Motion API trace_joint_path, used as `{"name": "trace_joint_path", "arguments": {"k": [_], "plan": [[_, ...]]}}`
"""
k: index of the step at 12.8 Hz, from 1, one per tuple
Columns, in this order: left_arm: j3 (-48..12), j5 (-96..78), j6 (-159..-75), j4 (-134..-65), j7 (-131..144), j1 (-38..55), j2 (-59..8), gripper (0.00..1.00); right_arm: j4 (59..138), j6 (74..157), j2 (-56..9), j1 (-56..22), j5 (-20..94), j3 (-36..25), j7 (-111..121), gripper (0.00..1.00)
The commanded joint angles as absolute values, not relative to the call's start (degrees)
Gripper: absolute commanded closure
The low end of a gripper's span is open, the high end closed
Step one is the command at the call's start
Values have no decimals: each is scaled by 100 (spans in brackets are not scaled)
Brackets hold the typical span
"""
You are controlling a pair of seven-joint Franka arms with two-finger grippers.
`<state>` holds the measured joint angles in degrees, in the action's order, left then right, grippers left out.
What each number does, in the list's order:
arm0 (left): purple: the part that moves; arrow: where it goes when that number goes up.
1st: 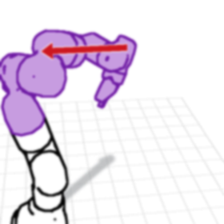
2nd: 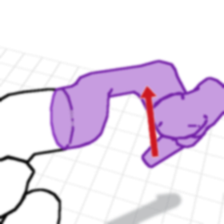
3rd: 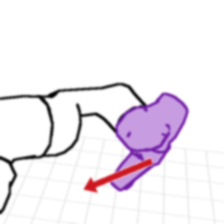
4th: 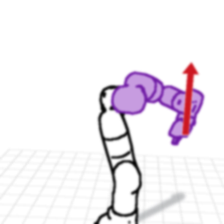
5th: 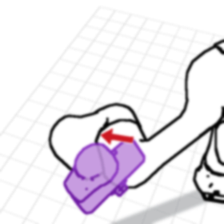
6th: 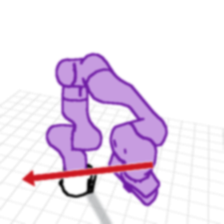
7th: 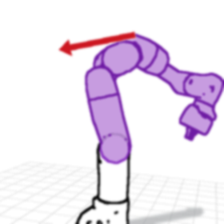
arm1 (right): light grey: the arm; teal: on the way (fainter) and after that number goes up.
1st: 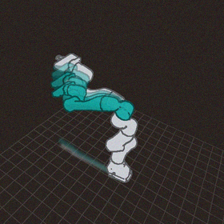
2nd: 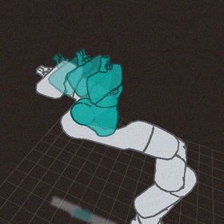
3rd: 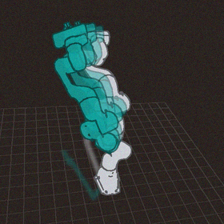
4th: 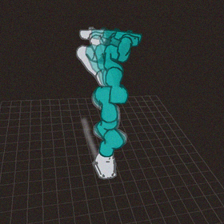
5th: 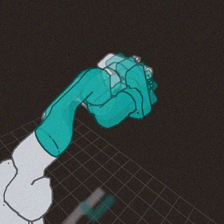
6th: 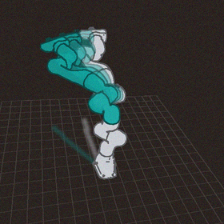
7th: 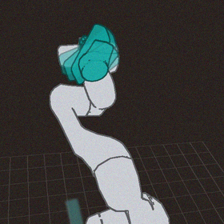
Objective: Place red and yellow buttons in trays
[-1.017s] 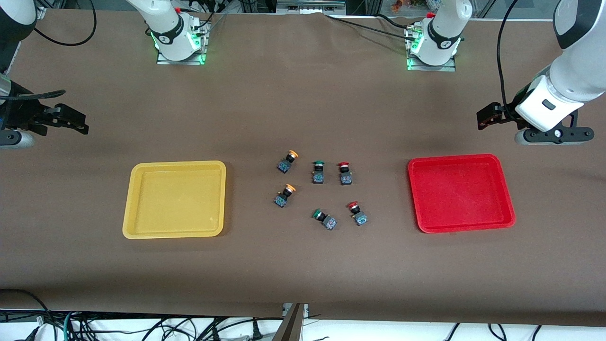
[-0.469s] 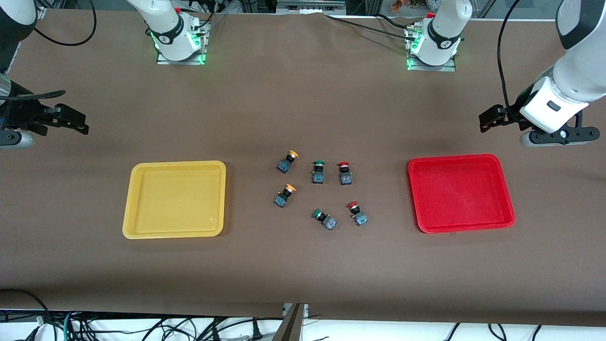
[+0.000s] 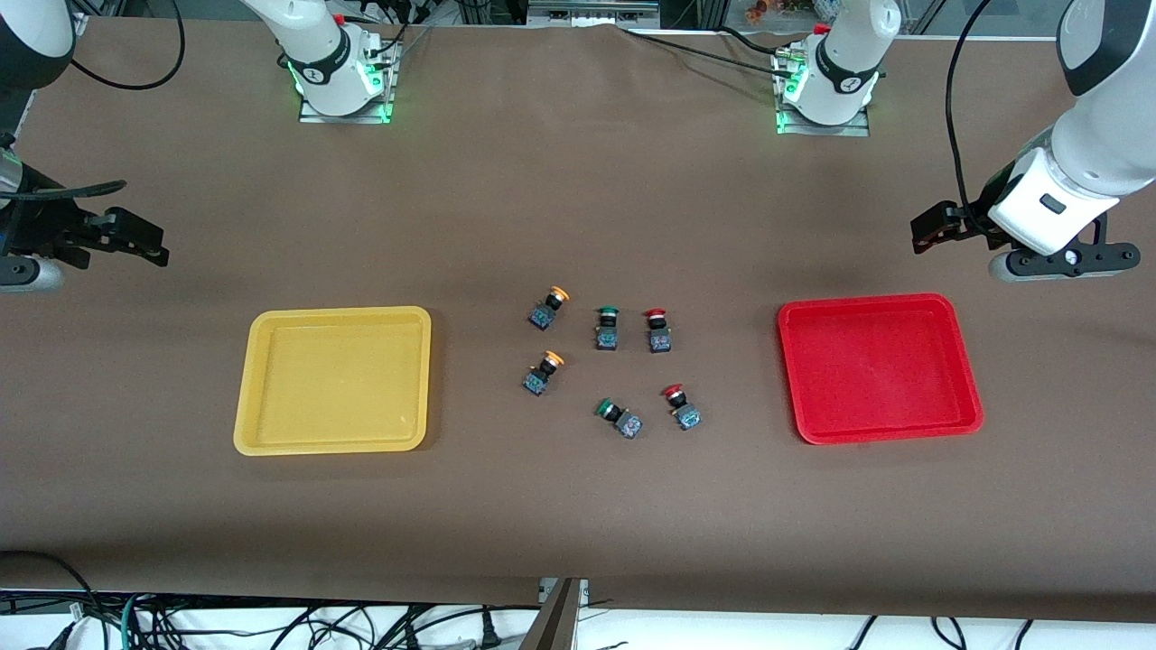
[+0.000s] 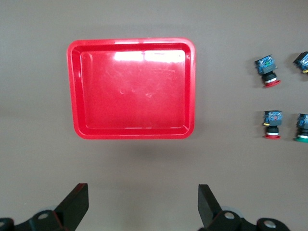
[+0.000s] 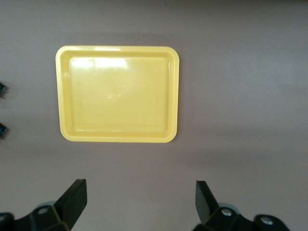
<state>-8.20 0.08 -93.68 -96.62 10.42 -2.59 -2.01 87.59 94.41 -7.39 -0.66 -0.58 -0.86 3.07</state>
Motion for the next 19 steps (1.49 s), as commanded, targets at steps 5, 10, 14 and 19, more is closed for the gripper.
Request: {"name": "trace_joint_path", "arguments": {"k": [5, 10, 14, 19], "plan": [[-861, -308, -9334, -8582, 1151, 139, -1614, 0, 8622, 9834, -1300, -53, -62, -35, 404, 0], [-853, -440, -9325, -7849, 1828, 492, -2426, 0, 8622, 10291, -1800, -377, -88, -18, -268, 0], [-853, -598, -9955, -7446, 3001, 939, -3214, 0, 8622, 10914, -2512, -1001, -97, -18, -1957, 0], [-853, -598, -11669, -7251, 4428, 1371, -4234, 0, 8666, 11162, -2935, -1686, -70, -9, -3364, 0]]}}
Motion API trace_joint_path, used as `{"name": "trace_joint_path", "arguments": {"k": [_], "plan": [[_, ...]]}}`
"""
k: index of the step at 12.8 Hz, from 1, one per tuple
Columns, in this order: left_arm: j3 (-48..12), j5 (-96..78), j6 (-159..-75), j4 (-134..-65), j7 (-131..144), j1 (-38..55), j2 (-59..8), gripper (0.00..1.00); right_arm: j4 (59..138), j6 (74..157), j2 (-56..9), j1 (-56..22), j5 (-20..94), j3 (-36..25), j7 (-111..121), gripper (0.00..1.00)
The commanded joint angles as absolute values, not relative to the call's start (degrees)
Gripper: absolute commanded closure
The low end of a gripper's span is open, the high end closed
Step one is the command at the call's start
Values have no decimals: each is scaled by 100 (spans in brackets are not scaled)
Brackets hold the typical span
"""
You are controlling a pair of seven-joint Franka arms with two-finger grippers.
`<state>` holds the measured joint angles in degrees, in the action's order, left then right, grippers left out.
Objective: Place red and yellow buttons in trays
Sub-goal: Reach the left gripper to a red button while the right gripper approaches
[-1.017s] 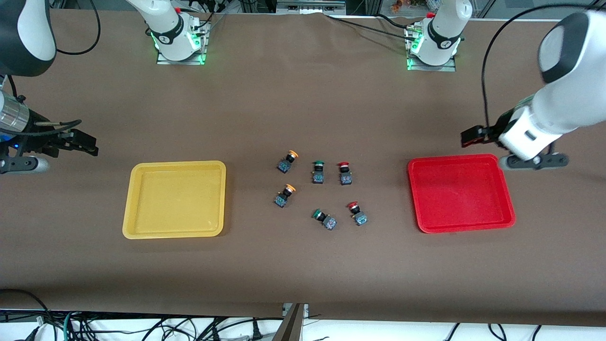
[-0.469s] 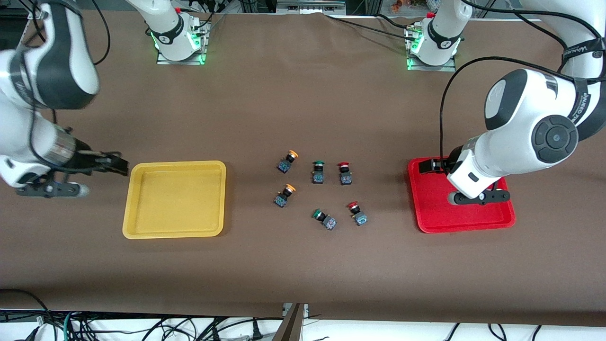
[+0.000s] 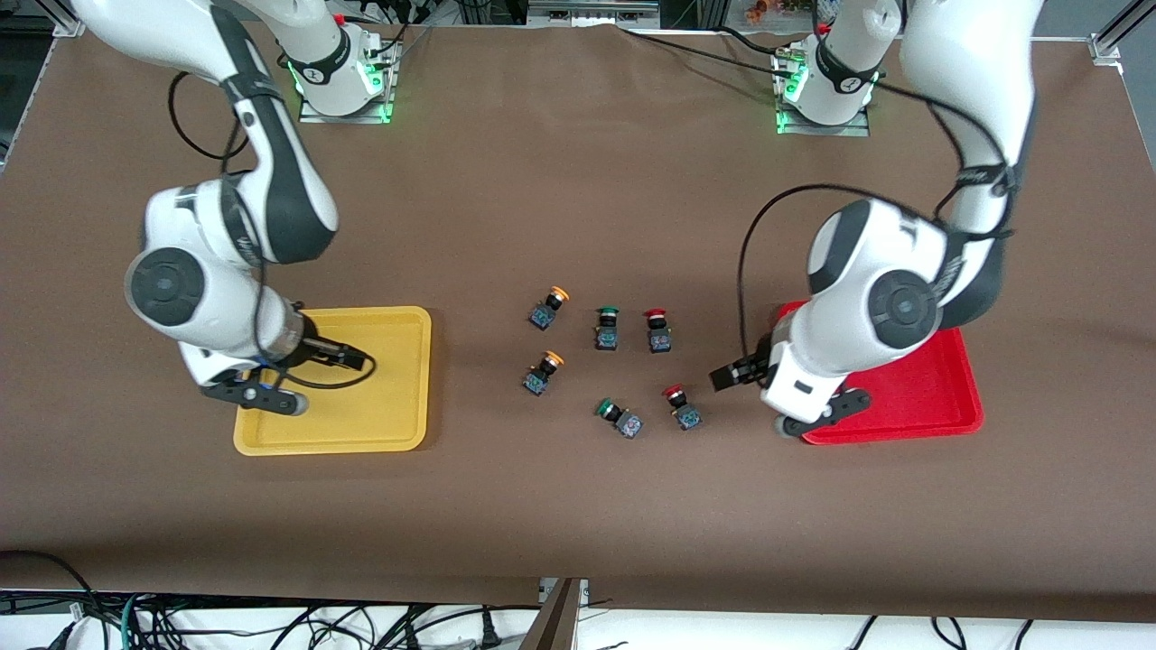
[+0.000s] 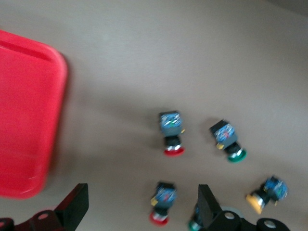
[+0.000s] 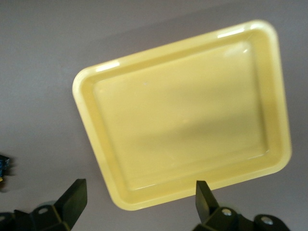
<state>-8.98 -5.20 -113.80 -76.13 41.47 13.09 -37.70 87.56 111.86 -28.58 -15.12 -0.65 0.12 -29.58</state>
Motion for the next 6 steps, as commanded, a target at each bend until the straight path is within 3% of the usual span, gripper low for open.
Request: {"name": "trace_joint_path", "arguments": {"k": [1, 6], "plan": [[-853, -580, -11976, -7260, 4586, 1423, -4428, 0, 8666, 11171, -3014, -1827, -70, -9, -3610, 0], [-809, -536, -12830, -7260, 4913, 1757, -5140, 0, 9191, 11811, -3190, -2591, -79, -9, -5068, 0]]}}
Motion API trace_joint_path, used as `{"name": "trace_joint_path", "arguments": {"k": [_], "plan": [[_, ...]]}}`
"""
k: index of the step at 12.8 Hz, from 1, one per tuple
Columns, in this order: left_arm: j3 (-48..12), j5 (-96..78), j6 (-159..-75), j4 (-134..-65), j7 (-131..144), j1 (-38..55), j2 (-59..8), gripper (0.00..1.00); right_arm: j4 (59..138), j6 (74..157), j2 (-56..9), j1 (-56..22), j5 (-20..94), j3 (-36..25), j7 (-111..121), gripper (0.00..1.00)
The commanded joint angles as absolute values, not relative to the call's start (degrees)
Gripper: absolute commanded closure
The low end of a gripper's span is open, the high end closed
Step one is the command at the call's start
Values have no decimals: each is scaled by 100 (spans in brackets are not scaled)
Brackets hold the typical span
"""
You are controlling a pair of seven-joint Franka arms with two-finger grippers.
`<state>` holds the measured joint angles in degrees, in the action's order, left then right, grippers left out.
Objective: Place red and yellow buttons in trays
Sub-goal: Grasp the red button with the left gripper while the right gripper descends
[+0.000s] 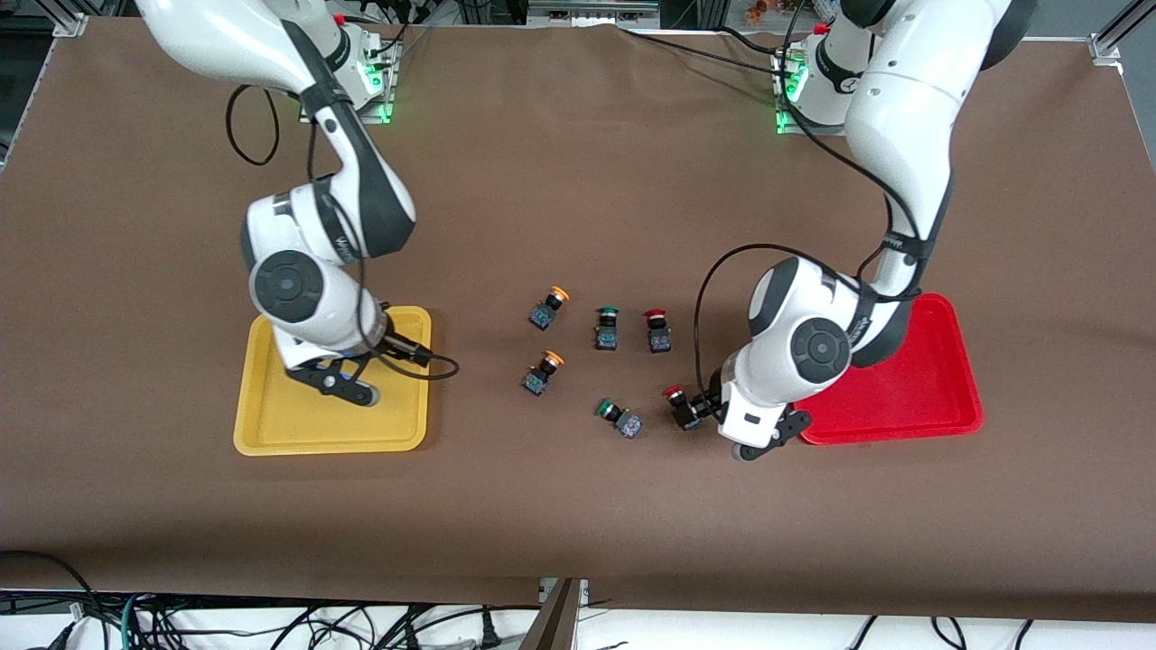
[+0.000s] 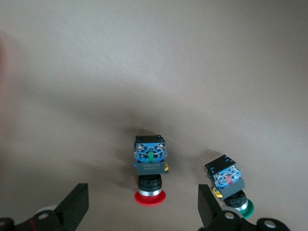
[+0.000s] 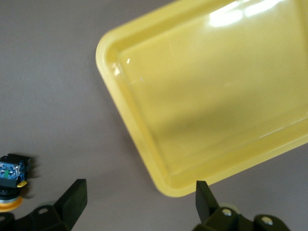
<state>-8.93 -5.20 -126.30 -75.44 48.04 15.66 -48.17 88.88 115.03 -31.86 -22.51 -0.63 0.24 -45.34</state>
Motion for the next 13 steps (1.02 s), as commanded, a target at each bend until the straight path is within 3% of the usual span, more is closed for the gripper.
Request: {"name": "trace_joint_path", "arguments": {"k": [1, 7, 9, 10, 11, 13], "plan": [[-800, -519, -12997, -7268, 4913, 1801, -5229, 0, 9385, 12056, -3190, -2741, -70, -9, -5411, 0], [-782, 105, -13263, -7321, 4895, 1811, -5511, 3, 9519, 12699, -3524, -3559, -70, -9, -7249, 0], [-791, 70, -13254, -7321, 4904, 1811, -5484, 58, 9510, 12962, -3682, -3708, -70, -9, -7540, 0], [-782, 105, -13254, -7313, 4904, 1819, -5484, 75, 9492, 13112, -3787, -3813, -70, -9, -7663, 0], [-782, 105, -13245, -7313, 4913, 1819, -5467, 84, 9483, 13235, -3849, -3867, -79, -9, -7751, 0], [-791, 62, -13184, -7286, 4957, 1811, -5423, 87, 9475, 13429, -3946, -3963, -88, -9, -7796, 0]]}}
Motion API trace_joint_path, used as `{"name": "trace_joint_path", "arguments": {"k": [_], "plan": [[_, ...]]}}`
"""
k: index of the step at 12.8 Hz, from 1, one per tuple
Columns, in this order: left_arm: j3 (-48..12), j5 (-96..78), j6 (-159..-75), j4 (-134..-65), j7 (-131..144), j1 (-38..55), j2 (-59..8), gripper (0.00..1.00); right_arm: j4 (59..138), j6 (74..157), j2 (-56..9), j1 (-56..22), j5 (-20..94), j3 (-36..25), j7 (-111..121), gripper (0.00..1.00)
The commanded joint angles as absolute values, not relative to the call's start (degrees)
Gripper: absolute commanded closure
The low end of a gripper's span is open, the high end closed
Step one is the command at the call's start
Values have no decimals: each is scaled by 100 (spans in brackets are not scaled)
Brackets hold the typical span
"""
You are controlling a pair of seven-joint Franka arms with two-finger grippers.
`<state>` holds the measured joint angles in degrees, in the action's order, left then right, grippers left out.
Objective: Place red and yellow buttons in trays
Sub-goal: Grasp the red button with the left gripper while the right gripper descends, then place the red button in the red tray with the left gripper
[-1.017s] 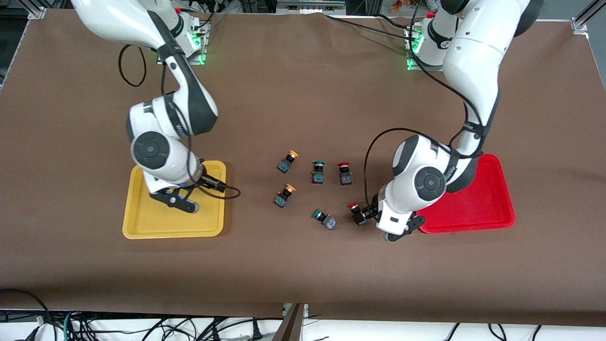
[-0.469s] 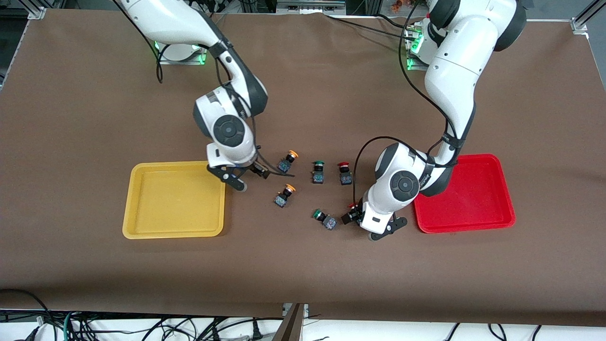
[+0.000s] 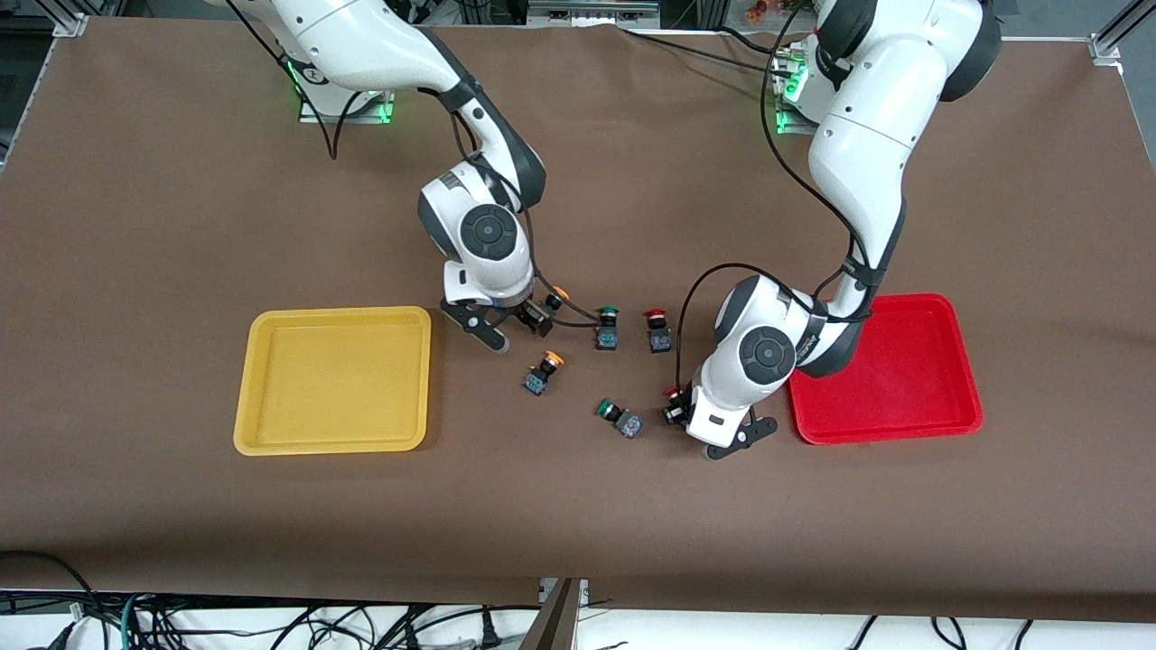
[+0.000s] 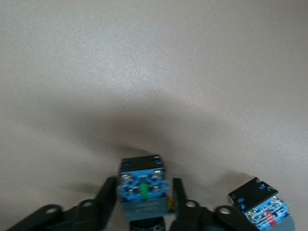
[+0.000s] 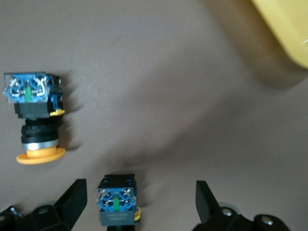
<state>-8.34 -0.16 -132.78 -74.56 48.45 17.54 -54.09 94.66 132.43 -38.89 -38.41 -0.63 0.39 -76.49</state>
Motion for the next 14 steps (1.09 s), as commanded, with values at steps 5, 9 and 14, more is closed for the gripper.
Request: {"name": "trace_joint_path", "arguments": {"k": [5, 9, 14], "plan": [[-791, 131, -11904, -7269, 4878, 1504, -4722, 89, 9466, 13579, -4069, -4192, -88, -9, -7840, 0], [-844, 62, -10620, -7260, 3038, 705, -4263, 88, 9475, 13658, -4201, -4307, -88, -9, -7840, 2], [-853, 62, -10380, -7865, 901, -403, -4166, 92, 9466, 13667, -4228, -4289, -88, -9, -7735, 100]]}}
